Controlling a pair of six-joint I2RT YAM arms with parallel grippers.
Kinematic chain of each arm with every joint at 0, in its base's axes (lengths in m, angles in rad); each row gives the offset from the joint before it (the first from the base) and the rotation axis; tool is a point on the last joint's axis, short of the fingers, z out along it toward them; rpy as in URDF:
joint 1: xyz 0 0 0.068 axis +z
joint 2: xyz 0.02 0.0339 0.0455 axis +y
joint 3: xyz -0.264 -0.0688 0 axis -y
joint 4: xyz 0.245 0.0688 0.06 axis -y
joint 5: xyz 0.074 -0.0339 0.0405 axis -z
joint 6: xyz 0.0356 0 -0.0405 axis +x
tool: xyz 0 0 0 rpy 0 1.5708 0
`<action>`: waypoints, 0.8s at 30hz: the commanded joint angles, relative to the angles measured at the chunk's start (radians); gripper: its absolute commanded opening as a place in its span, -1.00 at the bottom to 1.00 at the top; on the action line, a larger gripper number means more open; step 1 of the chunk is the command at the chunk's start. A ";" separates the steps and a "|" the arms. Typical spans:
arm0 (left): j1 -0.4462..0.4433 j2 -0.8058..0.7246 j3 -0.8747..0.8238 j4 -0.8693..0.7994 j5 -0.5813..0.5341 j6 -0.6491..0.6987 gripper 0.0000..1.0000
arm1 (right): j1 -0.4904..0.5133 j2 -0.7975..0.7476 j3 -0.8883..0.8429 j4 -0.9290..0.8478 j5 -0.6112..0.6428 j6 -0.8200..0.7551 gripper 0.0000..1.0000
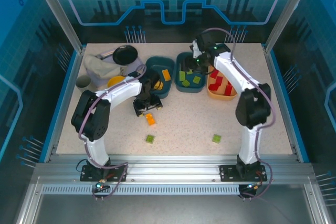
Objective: Sort the legos into containers by color
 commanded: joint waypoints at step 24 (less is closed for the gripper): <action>0.012 -0.006 0.021 0.016 -0.048 -0.022 -0.40 | 0.212 -0.469 -0.622 0.267 -0.063 -0.010 0.24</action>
